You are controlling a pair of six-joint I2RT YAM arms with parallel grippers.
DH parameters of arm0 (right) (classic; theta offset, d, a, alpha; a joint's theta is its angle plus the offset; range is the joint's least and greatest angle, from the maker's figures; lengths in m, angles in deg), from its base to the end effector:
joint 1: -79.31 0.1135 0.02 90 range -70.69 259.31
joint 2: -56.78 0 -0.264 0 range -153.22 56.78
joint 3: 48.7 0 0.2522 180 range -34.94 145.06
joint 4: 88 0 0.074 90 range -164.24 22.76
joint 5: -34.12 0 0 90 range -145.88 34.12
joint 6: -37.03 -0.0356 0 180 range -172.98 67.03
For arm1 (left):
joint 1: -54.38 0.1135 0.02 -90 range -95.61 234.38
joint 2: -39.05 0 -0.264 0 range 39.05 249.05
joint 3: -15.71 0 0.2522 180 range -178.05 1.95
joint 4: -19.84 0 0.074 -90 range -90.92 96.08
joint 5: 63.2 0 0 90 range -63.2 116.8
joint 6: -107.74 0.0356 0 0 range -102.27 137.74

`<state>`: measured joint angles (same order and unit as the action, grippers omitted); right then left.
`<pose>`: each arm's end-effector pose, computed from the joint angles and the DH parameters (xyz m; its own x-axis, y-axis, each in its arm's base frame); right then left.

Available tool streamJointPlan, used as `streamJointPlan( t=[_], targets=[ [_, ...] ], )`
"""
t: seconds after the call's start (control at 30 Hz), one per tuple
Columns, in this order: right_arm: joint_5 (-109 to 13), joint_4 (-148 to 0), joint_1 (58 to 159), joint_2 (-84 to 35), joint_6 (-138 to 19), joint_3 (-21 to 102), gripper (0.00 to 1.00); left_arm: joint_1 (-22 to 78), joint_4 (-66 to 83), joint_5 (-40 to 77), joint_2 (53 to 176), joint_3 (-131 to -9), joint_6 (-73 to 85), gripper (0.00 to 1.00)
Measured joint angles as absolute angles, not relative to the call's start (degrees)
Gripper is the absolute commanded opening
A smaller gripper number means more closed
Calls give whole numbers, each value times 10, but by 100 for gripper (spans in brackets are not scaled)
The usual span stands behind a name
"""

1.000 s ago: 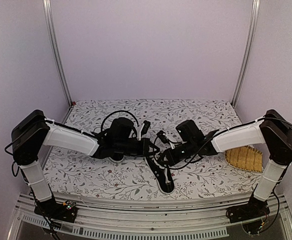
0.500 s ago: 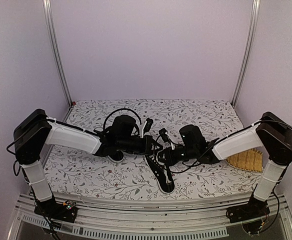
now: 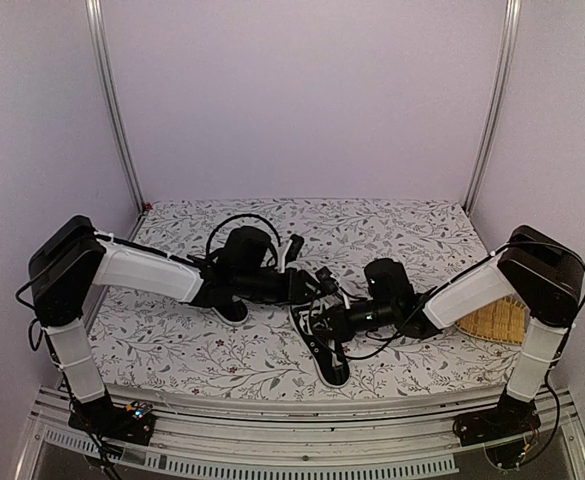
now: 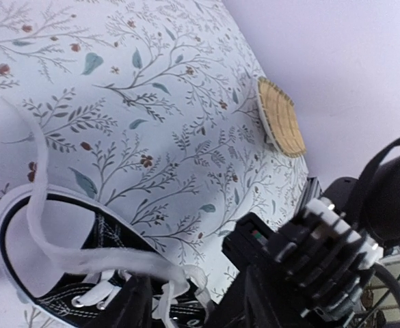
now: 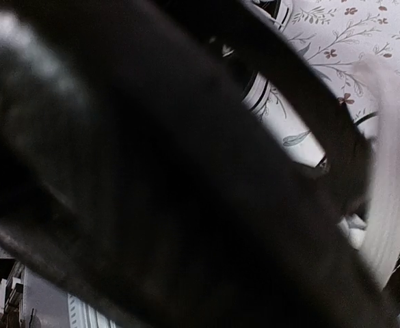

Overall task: Tie the shoes
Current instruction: Cross the shoelace with the shoe, then pass from the right arm to the left

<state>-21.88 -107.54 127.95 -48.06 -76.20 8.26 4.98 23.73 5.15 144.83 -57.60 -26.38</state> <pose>0.2149 0.2743 0.1325 -0.6620 -0.2570 -0.7041 -0.7469 0.3045 0.5911 0.2494 -0.3112 0.1809 -0.8616 0.0109 -0.5075 0.4412 0.5105 -0.7380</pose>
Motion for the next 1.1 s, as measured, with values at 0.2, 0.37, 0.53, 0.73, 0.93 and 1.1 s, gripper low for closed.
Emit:
streamJointPlan(
  t=[0.2,0.37,0.53,0.73,0.93,1.1],
  targets=[
    [-192,-1110,1279,-486,-781,69,2,54,205,65,1426,-550,-255,60],
    [-176,-1130,1277,-487,-791,66,2,54,202,77,1369,-487,-269,56],
    [-172,-1135,1276,-487,-794,66,2,53,221,82,1348,-439,-309,51],
    [-171,-1141,1276,-487,-799,66,2,50,248,87,1346,-413,-346,44],
    [-172,-1142,1276,-491,-801,66,2,47,294,80,1346,-404,-369,40],
    [-172,-1142,1276,-496,-802,66,2,45,324,63,1363,-409,-378,36]
  ],
)
